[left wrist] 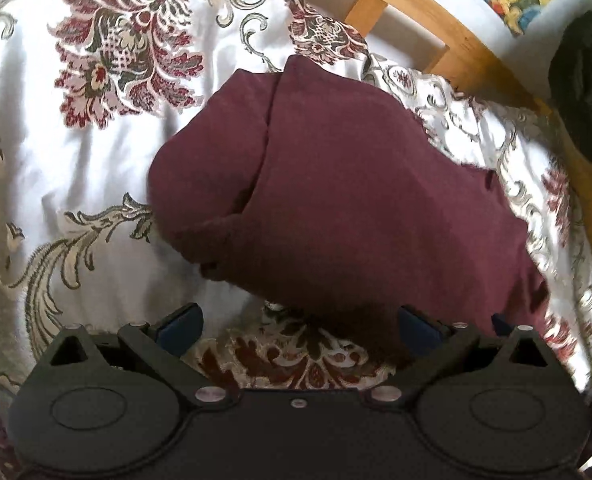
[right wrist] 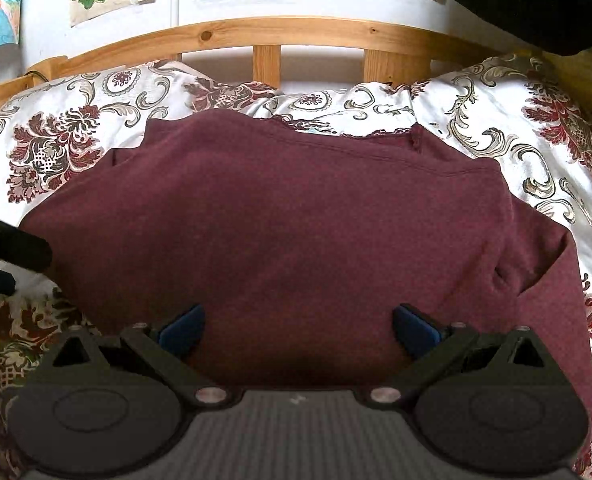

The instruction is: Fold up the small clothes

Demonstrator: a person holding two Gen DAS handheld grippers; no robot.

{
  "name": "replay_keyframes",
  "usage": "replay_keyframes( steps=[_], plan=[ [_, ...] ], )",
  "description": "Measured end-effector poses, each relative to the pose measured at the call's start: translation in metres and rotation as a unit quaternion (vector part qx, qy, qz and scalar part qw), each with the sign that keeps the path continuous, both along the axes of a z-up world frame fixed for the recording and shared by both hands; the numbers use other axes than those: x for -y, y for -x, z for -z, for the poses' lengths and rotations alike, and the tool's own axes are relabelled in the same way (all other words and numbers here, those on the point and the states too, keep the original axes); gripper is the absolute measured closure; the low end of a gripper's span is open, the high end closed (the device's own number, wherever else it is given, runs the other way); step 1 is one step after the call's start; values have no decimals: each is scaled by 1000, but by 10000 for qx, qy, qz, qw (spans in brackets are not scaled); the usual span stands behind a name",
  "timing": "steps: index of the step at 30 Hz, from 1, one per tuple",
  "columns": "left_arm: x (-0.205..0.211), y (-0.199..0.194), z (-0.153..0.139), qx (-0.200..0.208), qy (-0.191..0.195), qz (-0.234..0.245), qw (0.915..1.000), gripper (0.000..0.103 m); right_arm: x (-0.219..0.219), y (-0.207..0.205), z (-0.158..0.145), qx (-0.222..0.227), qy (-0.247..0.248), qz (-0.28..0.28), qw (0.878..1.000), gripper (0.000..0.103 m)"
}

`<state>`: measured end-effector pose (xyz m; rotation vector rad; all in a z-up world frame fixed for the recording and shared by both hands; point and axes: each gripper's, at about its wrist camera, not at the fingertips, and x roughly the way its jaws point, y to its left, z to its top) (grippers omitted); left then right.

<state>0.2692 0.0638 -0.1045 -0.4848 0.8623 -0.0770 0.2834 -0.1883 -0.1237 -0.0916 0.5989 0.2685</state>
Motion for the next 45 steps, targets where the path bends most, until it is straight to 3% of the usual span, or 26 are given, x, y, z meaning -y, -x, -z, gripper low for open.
replay_keyframes(
  steps=[4, 7, 12, 19, 21, 25, 27, 31, 34, 36, 41, 45],
  plan=[
    [-10, -10, 3, 12, 545, -229, 9983, 1, 1, 0, 0, 4, -27, -4, 10000, 0],
    [-13, -21, 6, -28, 706, -409, 9967, 1, 1, 0, 0, -3, -29, -8, 10000, 0],
    [-14, -37, 15, -157, 727, -580, 9955, 1, 2, 0, 0, -15, -57, -19, 10000, 0],
    [-11, -34, 19, 15, 646, -621, 9960, 1, 4, 0, 1, -29, -79, -34, 10000, 0],
    [-18, -31, 21, 61, 923, -764, 9928, 1, 4, 0, 0, -32, -76, -36, 10000, 0],
    [-40, -27, 28, 107, 1800, -1363, 9741, 1, 4, 0, 0, -35, -74, -39, 10000, 0],
    [-41, -27, 29, 117, 1886, -1442, 9713, 1, 3, 0, 0, -35, -78, -40, 10000, 0],
    [-34, -28, 27, 146, 1719, -1410, 9749, 1, 3, 0, 0, -38, -79, -44, 10000, 0],
    [-34, -26, 25, 156, 1648, -1507, 9746, 12, 4, -1, 0, -43, -75, -46, 10000, 0],
    [-34, -25, 24, 126, 1479, -1549, 9767, 28, 3, -1, 1, -51, -51, -50, 10000, 0],
    [-33, -21, 16, 85, 1059, -1623, 9810, 53, 2, -1, 0, -82, 34, -79, 9999, 0],
    [-19, -17, -3, 481, 494, -1423, 9874, 75, 7, -9, -9, -382, 46, -285, 9989, 0]
  ],
)
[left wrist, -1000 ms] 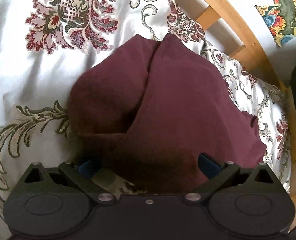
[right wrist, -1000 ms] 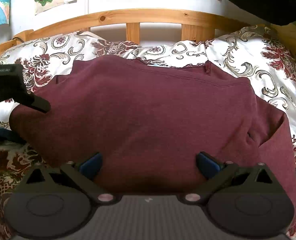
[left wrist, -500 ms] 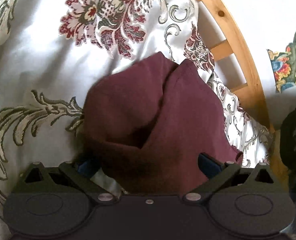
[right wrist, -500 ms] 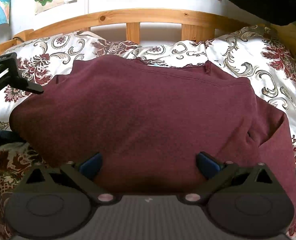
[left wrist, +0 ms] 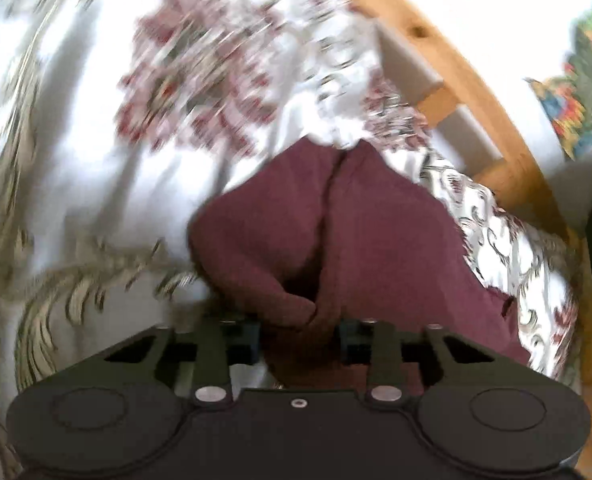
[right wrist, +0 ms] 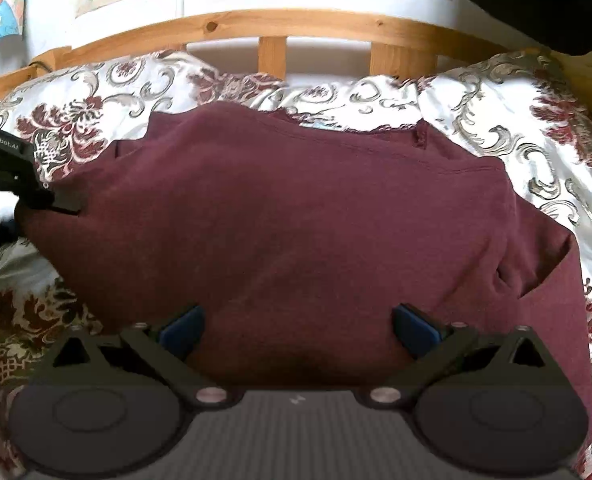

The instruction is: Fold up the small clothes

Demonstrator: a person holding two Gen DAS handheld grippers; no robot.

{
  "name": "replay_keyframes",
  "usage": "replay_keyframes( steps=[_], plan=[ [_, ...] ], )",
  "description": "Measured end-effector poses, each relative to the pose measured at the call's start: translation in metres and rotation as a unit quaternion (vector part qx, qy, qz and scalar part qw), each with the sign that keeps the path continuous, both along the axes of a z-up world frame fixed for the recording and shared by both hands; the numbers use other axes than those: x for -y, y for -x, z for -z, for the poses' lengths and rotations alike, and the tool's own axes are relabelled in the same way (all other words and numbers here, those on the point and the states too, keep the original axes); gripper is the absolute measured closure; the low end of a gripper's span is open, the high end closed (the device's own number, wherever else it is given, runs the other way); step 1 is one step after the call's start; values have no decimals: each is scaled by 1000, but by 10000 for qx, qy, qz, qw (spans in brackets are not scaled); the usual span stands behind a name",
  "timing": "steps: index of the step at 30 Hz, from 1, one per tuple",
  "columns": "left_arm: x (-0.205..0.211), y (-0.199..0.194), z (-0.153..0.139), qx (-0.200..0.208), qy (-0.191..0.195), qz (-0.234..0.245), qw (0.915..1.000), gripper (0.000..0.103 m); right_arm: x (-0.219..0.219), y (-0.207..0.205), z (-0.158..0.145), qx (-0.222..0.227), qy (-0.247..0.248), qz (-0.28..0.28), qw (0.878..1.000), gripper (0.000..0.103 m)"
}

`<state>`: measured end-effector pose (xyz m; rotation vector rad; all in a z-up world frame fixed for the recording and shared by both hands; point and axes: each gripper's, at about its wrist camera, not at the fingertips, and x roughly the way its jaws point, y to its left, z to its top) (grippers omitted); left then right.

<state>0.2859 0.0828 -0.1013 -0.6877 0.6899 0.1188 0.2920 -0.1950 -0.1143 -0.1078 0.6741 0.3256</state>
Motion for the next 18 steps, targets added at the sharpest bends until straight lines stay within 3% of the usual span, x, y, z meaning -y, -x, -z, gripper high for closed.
replay_keyframes(
  steps=[3, 7, 10, 14, 18],
  plan=[
    [19, 4, -23, 553, -717, 360, 9952, 79, 15, -7, -18, -279, -364, -58, 9989, 0],
    [47, 2, -52, 1125, -1335, 960, 9800, 80, 60, -3, -54, 314, -1268, 171, 9913, 0],
    [68, 0, -72, 1439, -1645, 1417, 9655, 80, 96, -8, -76, 729, -1363, 668, 9857, 0],
    [109, -2, -96, 1847, -2060, 2232, 9347, 82, 146, -16, -91, 1077, -1188, 1453, 9763, 0],
    [160, -4, -106, 2144, -2495, 3146, 8904, 82, 197, -20, -98, 1042, -1450, 2122, 9608, 0]
  ],
)
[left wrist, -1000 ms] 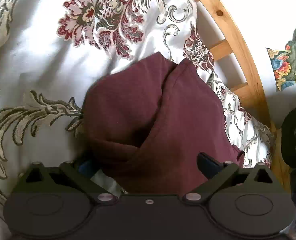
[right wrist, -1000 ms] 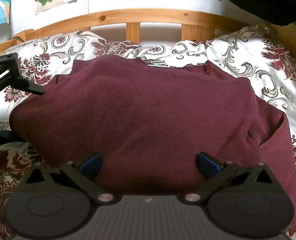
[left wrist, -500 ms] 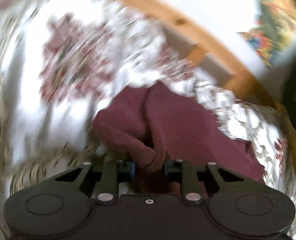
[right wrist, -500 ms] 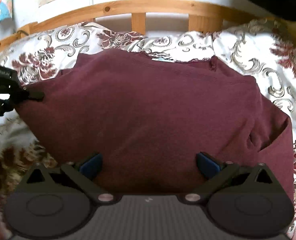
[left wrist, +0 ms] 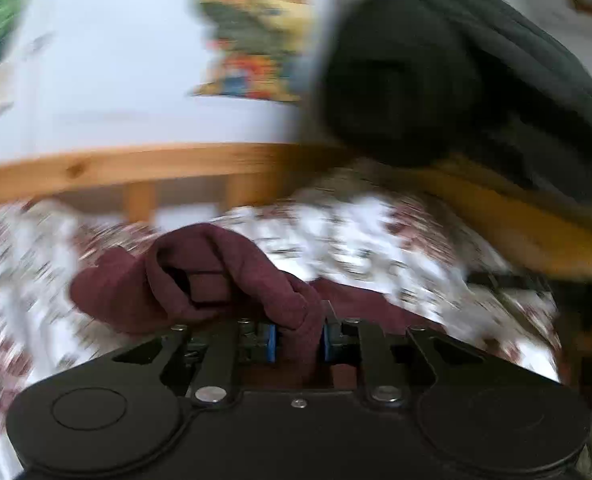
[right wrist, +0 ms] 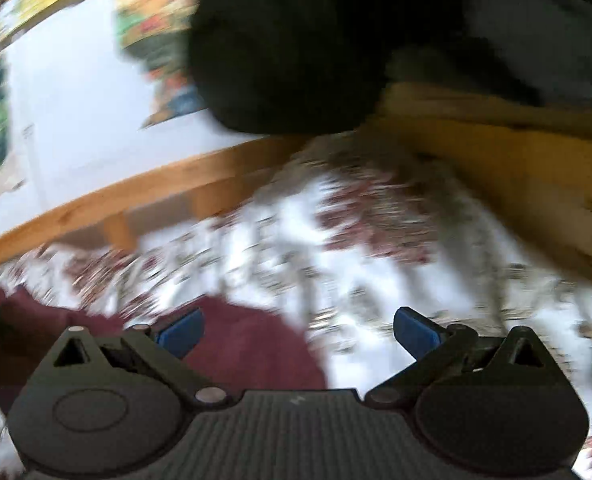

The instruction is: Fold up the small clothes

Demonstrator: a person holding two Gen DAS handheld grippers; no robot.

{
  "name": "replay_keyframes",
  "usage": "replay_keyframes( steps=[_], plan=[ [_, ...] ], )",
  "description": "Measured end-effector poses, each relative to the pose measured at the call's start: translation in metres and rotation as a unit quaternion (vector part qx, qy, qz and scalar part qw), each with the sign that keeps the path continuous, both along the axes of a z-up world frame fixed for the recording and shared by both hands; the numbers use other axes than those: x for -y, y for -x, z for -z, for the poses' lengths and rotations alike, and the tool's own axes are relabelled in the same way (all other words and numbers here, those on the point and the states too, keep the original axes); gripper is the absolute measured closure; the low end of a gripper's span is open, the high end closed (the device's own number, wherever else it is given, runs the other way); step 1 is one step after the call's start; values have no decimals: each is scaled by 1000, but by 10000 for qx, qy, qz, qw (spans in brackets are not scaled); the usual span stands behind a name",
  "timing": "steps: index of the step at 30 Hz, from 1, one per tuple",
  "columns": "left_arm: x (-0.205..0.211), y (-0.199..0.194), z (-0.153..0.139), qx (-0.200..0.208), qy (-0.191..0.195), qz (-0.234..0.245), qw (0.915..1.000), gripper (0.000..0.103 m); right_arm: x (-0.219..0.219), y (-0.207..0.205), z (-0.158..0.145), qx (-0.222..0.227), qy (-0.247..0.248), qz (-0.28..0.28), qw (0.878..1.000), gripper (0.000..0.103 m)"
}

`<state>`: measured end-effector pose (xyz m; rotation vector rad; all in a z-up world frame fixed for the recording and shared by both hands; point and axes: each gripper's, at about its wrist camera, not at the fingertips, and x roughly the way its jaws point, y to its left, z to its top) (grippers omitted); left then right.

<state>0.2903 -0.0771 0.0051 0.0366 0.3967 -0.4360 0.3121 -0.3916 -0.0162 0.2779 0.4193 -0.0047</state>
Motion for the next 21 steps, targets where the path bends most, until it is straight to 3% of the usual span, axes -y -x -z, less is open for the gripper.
replay_keyframes(
  steps=[4, 7, 17, 19, 21],
  plan=[
    [47, -1, 9, -125, -411, 927, 9948, 82, 38, -1, 4, -117, -425, 386, 9983, 0],
    [70, 3, 22, -263, -544, 1314, 9895, 82, 51, -6, 15, -258, -576, 518, 9967, 0],
    [83, 13, 55, -822, -837, 1525, 9813, 76, 42, -24, 44, -764, -1249, 45, 9892, 0],
    [79, 12, 57, -953, -759, 1527, 9807, 68, 39, -24, 43, -710, -1370, -118, 9880, 0],
    [73, 14, 58, -1124, -531, 1663, 9782, 43, 37, -24, 43, -677, -1472, -256, 9865, 0]
  ],
)
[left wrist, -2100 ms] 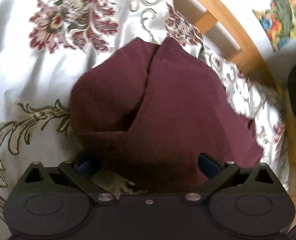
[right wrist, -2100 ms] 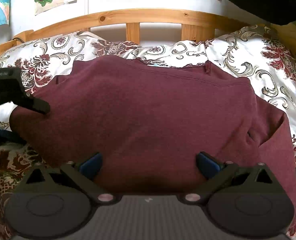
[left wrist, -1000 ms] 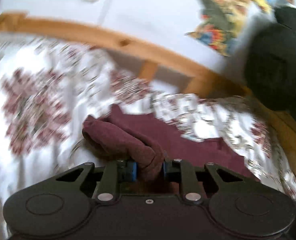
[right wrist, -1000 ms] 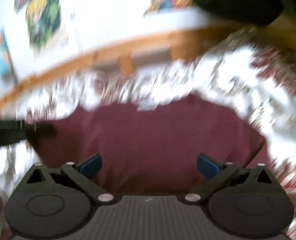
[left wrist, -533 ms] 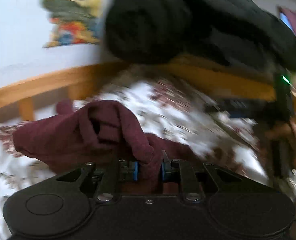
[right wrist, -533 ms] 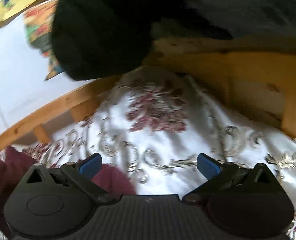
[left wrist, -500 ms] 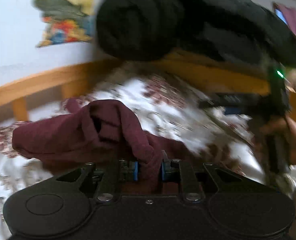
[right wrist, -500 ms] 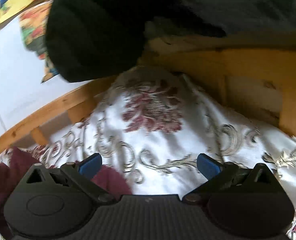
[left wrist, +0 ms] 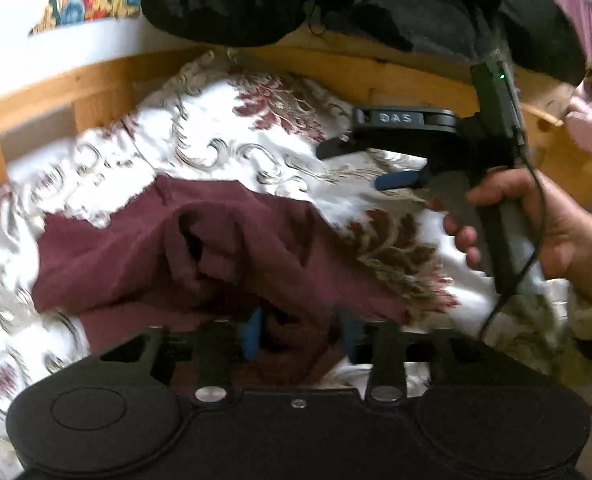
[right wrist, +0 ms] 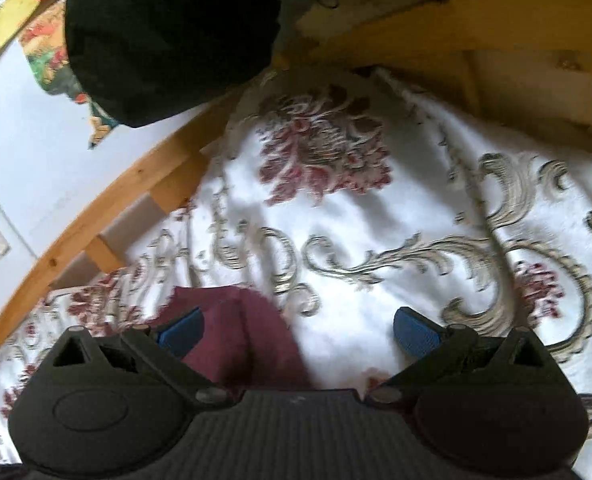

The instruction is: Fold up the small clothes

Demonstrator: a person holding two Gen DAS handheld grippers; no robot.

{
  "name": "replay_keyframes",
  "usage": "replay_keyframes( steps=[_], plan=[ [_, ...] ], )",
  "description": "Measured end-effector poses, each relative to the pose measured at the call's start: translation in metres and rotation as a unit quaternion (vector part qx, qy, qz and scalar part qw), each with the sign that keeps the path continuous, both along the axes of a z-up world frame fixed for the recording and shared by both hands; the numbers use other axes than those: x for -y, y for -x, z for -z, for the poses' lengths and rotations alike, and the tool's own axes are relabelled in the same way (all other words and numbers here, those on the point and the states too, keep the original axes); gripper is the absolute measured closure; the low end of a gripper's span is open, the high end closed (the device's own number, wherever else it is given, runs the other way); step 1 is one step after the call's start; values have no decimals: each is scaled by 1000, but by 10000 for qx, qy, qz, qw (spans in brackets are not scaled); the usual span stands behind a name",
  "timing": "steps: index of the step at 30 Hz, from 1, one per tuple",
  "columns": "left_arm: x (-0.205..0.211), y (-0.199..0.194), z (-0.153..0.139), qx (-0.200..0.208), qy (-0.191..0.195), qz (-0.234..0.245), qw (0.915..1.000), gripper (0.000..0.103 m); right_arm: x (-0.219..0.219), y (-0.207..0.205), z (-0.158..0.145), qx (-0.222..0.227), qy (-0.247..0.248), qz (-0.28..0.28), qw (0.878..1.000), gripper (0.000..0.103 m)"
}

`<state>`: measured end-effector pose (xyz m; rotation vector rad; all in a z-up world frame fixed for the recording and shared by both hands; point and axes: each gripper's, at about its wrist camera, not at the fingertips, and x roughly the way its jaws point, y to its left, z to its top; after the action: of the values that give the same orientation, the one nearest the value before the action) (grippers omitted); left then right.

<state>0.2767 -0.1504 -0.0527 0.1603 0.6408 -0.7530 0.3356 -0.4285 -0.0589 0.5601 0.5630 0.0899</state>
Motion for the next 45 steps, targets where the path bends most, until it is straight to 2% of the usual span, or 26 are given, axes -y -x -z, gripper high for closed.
replay_keyframes(
  steps=[2, 5, 7, 9, 11, 13, 15, 16, 17, 20, 23, 28, 29, 32, 36, 38, 40, 44, 45],
  plan=[
    [-10, 4, -1, -218, 373, 156, 9989, 26, -2, 0, 1, -35, -44, -27, 10000, 0],
    [-27, 7, -3, -400, 883, 165, 9952, 18, -4, 0, 5, -186, -125, -49, 9997, 0],
    [-41, 2, -5, -502, 1171, -138, 9918, 13, -5, 1, 6, -248, -341, -162, 9990, 0],
    [-56, -9, -5, -590, 1393, -726, 9858, 3, -6, 3, 5, -245, -684, -384, 9966, 0],
    [-71, -25, -4, -707, 1499, -1548, 9739, 2, -8, 4, 3, -199, -1115, -697, 9911, 0],
    [-88, -43, -1, -986, 1723, -2237, 9542, 2, -11, 4, 3, -146, -1406, -902, 9858, 0],
    [-103, -63, 7, -1269, 2031, -2625, 9347, 2, -15, 3, 5, -138, -1526, -990, 9832, 0],
    [-107, -73, 11, -1377, 2106, -2710, 9291, 2, -15, 2, 8, -172, -1550, -988, 9828, 0],
    [-108, -82, 15, -1459, 2124, -2726, 9270, 2, -16, 1, 10, -219, -1566, -970, 9826, 0],
    [-103, -111, 20, -1748, 2024, -2664, 9260, 6, -15, -2, 19, -402, -1697, -914, 9804, 0],
    [-94, -124, 10, -1576, 2250, -2489, 9287, 6, -14, -4, 27, -546, -1952, -936, 9747, 0],
    [-61, -143, -27, -1105, 2498, -1728, 9463, 5, -10, -5, 33, -564, -1939, -832, 9759, 0],
    [-56, -142, -33, -1028, 2583, -1575, 9476, 4, -9, -5, 33, -572, -1950, -798, 9759, 0],
    [-48, -131, -40, -987, 2920, -1398, 9410, 1, -6, -6, 36, -608, -2011, -714, 9751, 0],
    [-61, -107, -28, -1345, 3080, -1638, 9275, 1, -4, -4, 34, -555, -2053, -631, 9751, 0],
    [-73, -89, -20, -1391, 2998, -1856, 9254, 1, -3, -2, 32, -474, -2059, -611, 9755, 0],
    [-83, -71, -15, -1346, 2775, -2051, 9289, 1, -4, -2, 30, -369, -2049, -607, 9762, 0],
    [-93, -35, -9, -1038, 2215, -2207, 9442, 1, -16, -6, 28, -95, -1767, -768, 9812, 0],
    [-91, -26, -8, -917, 2026, -2156, 9508, 1, -22, -7, 28, -11, -1646, -878, 9824, 0]
  ],
)
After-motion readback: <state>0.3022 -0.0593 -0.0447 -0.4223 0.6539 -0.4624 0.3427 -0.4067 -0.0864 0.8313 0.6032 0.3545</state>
